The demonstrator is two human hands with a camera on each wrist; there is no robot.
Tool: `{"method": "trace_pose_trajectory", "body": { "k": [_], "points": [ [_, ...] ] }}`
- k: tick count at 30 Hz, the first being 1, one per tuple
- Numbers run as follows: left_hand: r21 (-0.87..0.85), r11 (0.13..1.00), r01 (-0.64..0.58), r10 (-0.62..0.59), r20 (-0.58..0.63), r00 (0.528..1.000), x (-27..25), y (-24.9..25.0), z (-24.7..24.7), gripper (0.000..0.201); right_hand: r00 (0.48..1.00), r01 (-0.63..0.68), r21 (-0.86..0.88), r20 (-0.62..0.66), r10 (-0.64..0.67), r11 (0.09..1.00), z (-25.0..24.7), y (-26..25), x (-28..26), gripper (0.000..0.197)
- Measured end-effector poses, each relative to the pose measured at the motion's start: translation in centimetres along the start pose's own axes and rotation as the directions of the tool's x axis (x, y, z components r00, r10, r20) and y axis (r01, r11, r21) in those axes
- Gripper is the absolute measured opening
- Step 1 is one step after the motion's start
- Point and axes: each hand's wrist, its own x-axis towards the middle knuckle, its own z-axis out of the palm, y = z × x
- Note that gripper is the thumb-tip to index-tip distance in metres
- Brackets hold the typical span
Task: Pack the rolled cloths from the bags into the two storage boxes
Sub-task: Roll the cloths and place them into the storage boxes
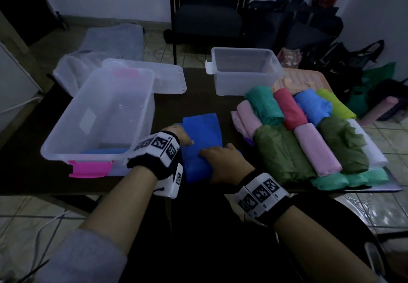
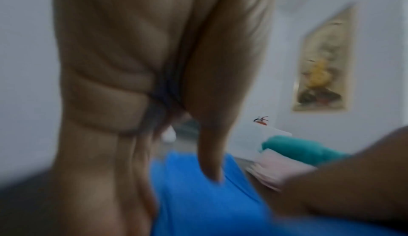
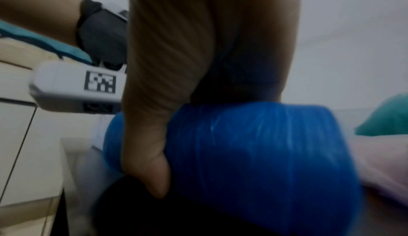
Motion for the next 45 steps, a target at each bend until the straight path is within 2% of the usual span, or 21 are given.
{"method": "trace_pose_trajectory", "body": {
  "k": [2, 5, 8, 9, 11, 13, 14, 16, 19, 21, 23, 24, 25, 26, 27, 29, 31, 35, 39, 42, 45],
  "points": [
    [-0.131, 0.991, 0.008, -0.009, -0.008, 1.000, 0.4, 0.4, 1.0, 0.062, 0.999, 0.012, -0.028, -0.038, -0.013, 1.000, 0.3, 0.0, -0.4, 0.054],
    [-0.115, 0.993, 0.006, -0.014, -0.061, 0.998, 1.0, 0.4, 2.2, 0.075, 0.996, 0.026, -0.074, -0.080, -0.032, 0.997, 0.9, -0.2, -0.7, 0.051],
    [-0.288, 0.957, -0.041, 0.016, -0.089, 0.996, 2.0, 0.2, 2.6, 0.065, 0.995, 0.027, -0.102, -0.093, -0.036, 0.994, 0.9, 0.0, -1.0, 0.049],
    [-0.425, 0.903, -0.060, 0.026, -0.084, 0.996, 2.1, 0.3, 2.4, 0.057, 0.995, 0.029, -0.108, -0.095, -0.040, 0.994, 0.9, 0.2, -1.1, 0.049],
    [-0.681, 0.728, -0.080, 0.037, -0.077, 0.996, 1.9, 0.5, 1.8, 0.046, 0.994, 0.040, -0.110, -0.098, -0.051, 0.993, 0.8, 0.5, -1.3, 0.049],
    [-0.789, 0.601, -0.128, 0.047, -0.125, 0.991, 1.5, 0.9, 1.0, 0.050, 0.993, 0.056, -0.097, -0.096, -0.065, 0.994, 0.7, 0.7, -1.4, 0.052],
    [-0.794, 0.583, -0.173, 0.061, -0.169, 0.984, 1.3, 1.2, 0.5, 0.052, 0.994, 0.065, -0.087, -0.083, -0.072, 0.994, 0.6, 0.8, -1.4, 0.054],
    [-0.760, 0.591, -0.271, 0.114, -0.254, 0.960, 1.2, 1.6, -0.4, 0.043, 0.996, 0.078, -0.067, -0.043, -0.081, 0.995, 0.4, 0.9, -1.3, 0.057],
    [-0.729, 0.585, -0.356, 0.180, -0.312, 0.933, 1.2, 2.0, -1.3, 0.028, 0.997, 0.072, -0.041, 0.011, -0.072, 0.997, 0.1, 0.9, -0.9, 0.058],
    [-0.575, 0.700, -0.424, 0.164, -0.449, 0.879, 1.3, 2.4, -1.7, 0.030, 0.996, 0.067, -0.001, 0.055, -0.067, 0.998, -0.1, 0.9, -0.5, 0.061],
    [-0.289, 0.868, -0.403, 0.170, -0.590, 0.790, 1.1, 3.0, -1.6, 0.043, 0.994, 0.068, 0.059, 0.086, -0.073, 0.996, -0.4, 1.1, -0.2, 0.064],
    [-0.172, 0.910, -0.377, 0.199, -0.617, 0.761, 0.7, 3.3, -1.3, 0.044, 0.993, 0.070, 0.081, 0.091, -0.077, 0.994, -0.5, 1.3, -0.1, 0.066],
    [-0.092, 0.925, -0.368, 0.247, -0.589, 0.769, 0.5, 3.5, -1.0, 0.040, 0.992, 0.073, 0.079, 0.093, -0.080, 0.994, -0.6, 1.5, 0.0, 0.068],
    [-0.015, 0.929, -0.369, 0.314, -0.497, 0.809, 0.5, 3.7, -0.6, 0.035, 0.992, 0.074, 0.052, 0.094, -0.078, 0.996, -0.7, 1.6, -0.1, 0.071],
    [0.089, 0.927, -0.365, 0.372, -0.345, 0.862, 0.6, 3.8, -0.1, 0.035, 0.993, 0.070, 0.014, 0.099, -0.071, 0.997, -0.7, 1.7, -0.1, 0.074],
    [0.296, 0.895, -0.334, 0.352, -0.008, 0.936, 1.0, 3.5, 1.0, 0.042, 0.992, 0.051, -0.019, 0.119, -0.048, 0.999, -0.6, 2.0, -0.3, 0.077],
    [0.428, 0.849, -0.310, 0.282, 0.130, 0.951, 1.4, 3.1, 1.4, 0.052, 0.990, 0.032, 0.011, 0.138, -0.033, 0.999, -0.7, 2.2, -0.3, 0.074],
    [0.432, 0.841, -0.325, 0.259, 0.205, 0.944, 2.1, 2.2, 2.0, 0.057, 0.980, -0.007, 0.098, 0.198, -0.013, 0.995, -1.0, 2.7, 0.4, 0.068],
    [0.409, 0.835, -0.369, 0.293, 0.238, 0.926, 2.1, 1.5, 1.9, 0.054, 0.978, -0.011, 0.186, 0.205, -0.028, 0.983, -1.2, 2.5, 0.9, 0.075],
    [0.420, 0.826, -0.375, 0.296, 0.242, 0.924, 2.0, 1.4, 1.8, 0.055, 0.961, 0.002, 0.170, 0.271, -0.049, 0.986, -1.0, 2.1, 1.0, 0.068],
    [0.417, 0.827, -0.376, 0.299, 0.240, 0.923, 1.8, 1.5, 1.7, 0.055, 0.967, 0.002, 0.178, 0.250, -0.047, 0.984, -0.8, 2.1, 0.7, 0.069]
  ]
}}
